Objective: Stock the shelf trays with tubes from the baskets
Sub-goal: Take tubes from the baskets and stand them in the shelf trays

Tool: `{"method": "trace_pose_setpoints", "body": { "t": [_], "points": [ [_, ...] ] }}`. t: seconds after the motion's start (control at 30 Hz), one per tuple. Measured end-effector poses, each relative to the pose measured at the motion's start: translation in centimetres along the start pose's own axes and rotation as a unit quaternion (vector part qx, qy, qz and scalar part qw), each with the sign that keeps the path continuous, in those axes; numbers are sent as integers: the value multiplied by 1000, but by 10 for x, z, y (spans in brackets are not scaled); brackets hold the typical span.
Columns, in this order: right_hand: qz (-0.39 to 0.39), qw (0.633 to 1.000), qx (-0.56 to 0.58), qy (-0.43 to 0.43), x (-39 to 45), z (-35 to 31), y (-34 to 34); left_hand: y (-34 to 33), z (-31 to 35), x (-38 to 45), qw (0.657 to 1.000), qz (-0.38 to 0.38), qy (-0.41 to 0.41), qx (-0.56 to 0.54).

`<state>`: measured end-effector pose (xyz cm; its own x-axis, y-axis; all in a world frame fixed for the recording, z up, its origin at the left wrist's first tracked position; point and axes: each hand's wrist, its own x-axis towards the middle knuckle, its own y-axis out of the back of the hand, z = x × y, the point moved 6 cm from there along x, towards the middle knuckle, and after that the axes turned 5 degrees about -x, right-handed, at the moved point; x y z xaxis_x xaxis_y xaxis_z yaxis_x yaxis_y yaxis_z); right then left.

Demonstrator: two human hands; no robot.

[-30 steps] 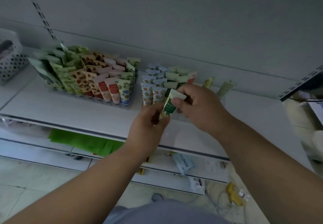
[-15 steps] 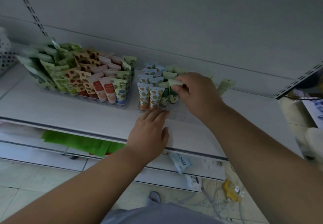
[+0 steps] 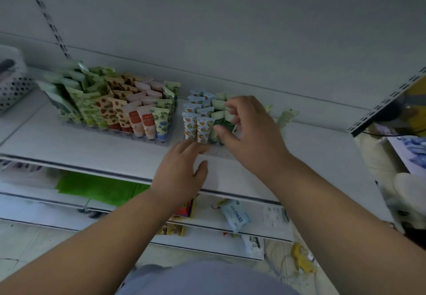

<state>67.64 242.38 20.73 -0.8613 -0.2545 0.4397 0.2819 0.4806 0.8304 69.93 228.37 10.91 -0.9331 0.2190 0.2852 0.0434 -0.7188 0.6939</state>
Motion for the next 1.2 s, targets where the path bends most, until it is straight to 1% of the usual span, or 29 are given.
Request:
{"method": "trace_pose_setpoints", "body": {
  "t": [0.1,0.27,0.37,0.5,0.67,0.77,0.83,0.93,1.0,1.07,1.2],
  "points": [
    [-20,998,43,33,7,-42,-8,38,-11,-19,999,19,16,32],
    [-67,990,109,60,33,-121,-48,128,-60,-62,986,83,94,108],
    [-80,984,137,82,48,-179,-78,182,-96,-89,977,120,136,112],
    [-96,977,145,120,72,-269,-122,260,-149,-119,967,165,157,114],
    [-92,975,162,118,102,-361,-173,350,-224,-133,966,175,161,106],
    [-102,978,162,87,122,-390,-193,387,-253,-134,966,168,168,98],
    [-108,981,151,64,139,-398,-200,402,-266,-129,970,157,167,85],
    [-119,982,136,54,170,-401,-216,415,-286,-112,971,153,164,85],
    [-121,982,131,61,198,-404,-233,423,-300,-99,968,171,164,82],
    [-138,982,103,74,224,-409,-256,431,-311,-89,966,184,167,75],
    [-176,978,74,83,266,-420,-303,455,-330,-76,967,178,160,86]
  ]
}}
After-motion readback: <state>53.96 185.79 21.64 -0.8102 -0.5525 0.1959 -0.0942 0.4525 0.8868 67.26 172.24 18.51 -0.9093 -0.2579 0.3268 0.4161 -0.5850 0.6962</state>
